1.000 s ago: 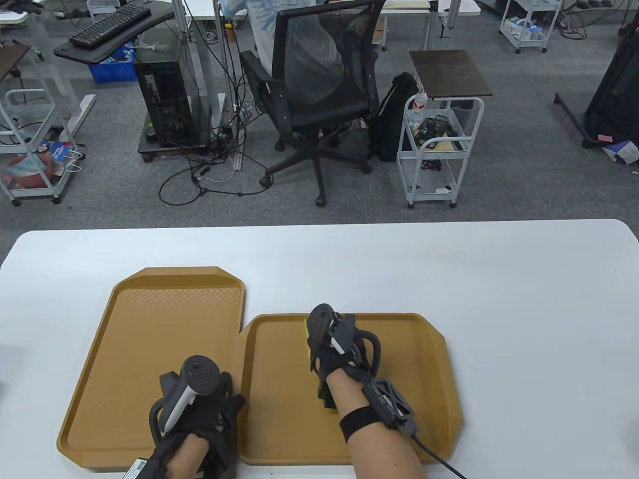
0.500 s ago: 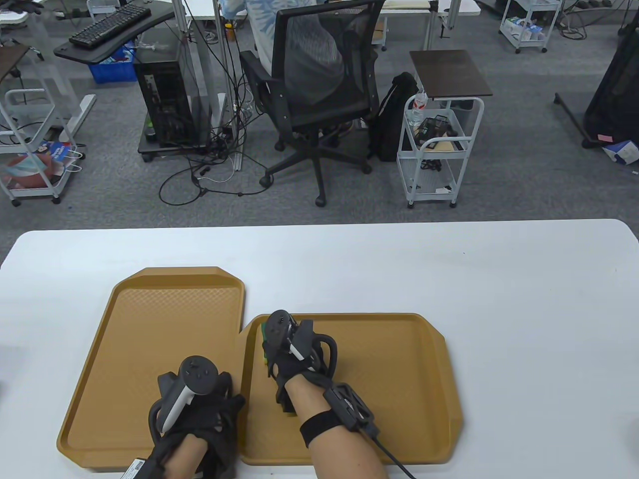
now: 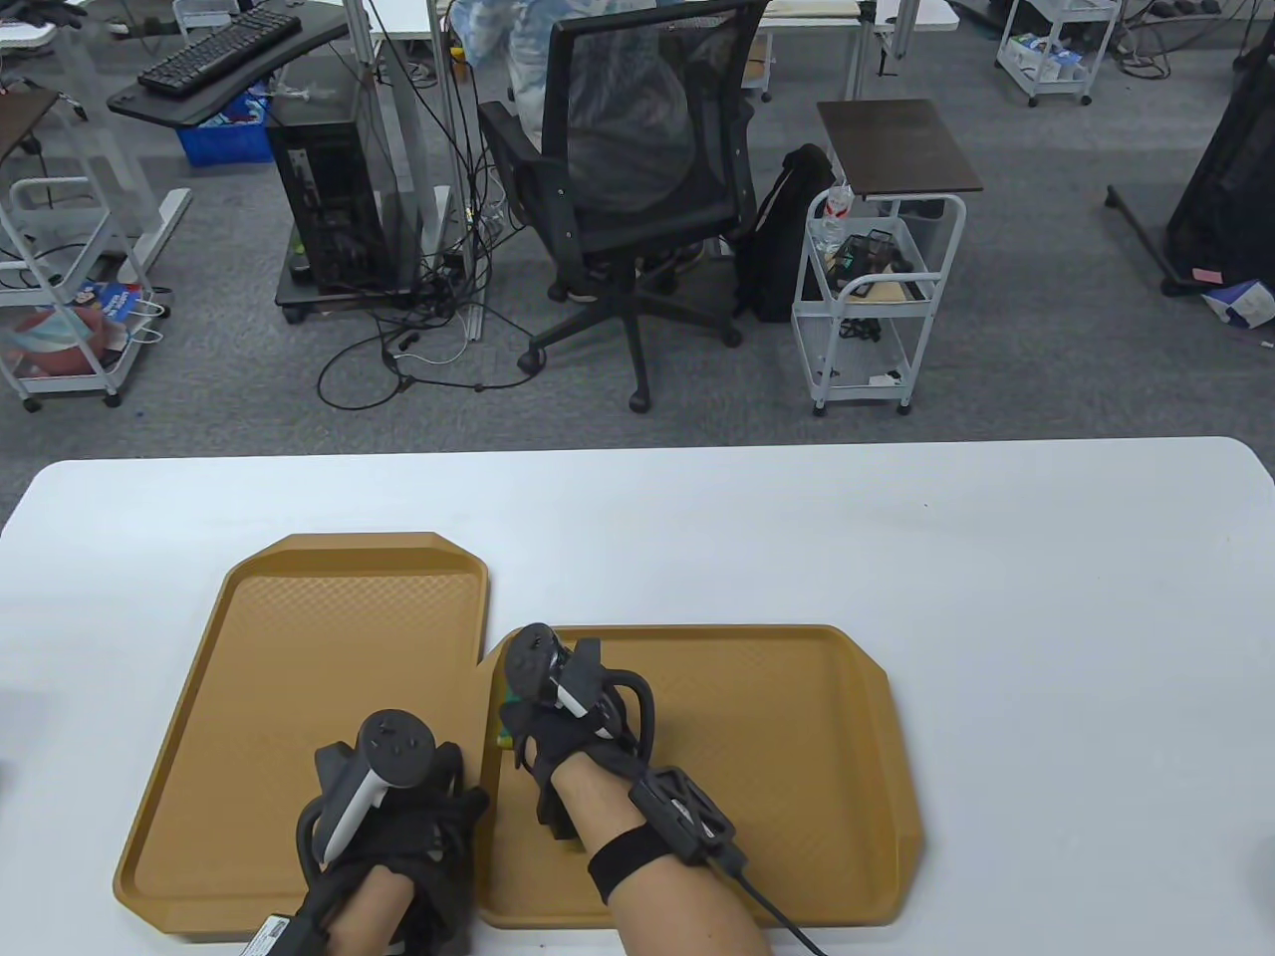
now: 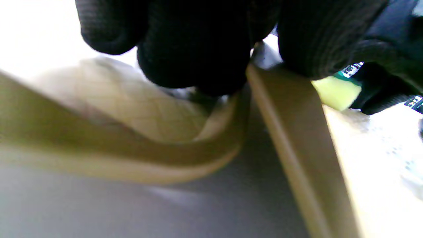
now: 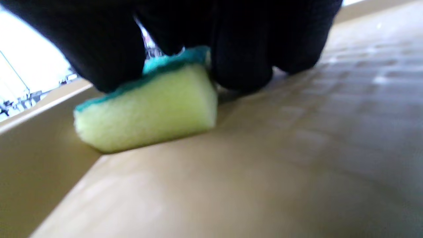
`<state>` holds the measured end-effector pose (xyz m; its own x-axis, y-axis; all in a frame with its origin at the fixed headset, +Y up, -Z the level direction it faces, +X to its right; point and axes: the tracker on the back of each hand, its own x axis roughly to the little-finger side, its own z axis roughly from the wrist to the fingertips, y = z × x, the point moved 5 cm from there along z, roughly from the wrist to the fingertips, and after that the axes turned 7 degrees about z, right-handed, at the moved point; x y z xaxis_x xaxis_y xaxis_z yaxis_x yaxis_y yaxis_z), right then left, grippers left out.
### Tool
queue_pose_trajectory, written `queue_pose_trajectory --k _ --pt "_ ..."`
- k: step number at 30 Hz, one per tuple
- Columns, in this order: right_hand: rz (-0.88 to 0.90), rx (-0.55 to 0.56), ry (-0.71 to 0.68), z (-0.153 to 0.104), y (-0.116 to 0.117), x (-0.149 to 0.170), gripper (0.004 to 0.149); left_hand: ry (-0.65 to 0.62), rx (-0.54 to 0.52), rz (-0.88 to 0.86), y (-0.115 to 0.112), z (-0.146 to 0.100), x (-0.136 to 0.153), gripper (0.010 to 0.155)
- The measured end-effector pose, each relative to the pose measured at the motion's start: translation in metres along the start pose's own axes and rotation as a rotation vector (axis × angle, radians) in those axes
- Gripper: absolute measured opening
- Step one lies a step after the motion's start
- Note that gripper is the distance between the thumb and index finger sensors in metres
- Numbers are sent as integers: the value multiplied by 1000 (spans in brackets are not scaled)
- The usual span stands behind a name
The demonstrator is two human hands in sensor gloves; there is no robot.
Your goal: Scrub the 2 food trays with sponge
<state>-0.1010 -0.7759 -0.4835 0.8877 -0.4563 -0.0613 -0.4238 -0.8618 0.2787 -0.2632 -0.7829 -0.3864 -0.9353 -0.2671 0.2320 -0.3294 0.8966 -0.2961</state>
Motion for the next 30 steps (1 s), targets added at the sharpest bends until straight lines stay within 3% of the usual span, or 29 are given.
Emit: queue_pose_trajectory --k 3,12,25,30 --pt "-11 -113 13 -12 7 -2 73 -2 3 3 0 0 0 70" --pt "-27 -239 -60 -56 26 -7 73 -4 -4 12 -1 0 -1 69" --pt "-59 -279 -111 -97 40 -13 76 -5 -4 19 -2 0 -1 70" --pt "-136 -229 -140 -107 44 -17 80 -6 -5 27 -2 1 -2 70"
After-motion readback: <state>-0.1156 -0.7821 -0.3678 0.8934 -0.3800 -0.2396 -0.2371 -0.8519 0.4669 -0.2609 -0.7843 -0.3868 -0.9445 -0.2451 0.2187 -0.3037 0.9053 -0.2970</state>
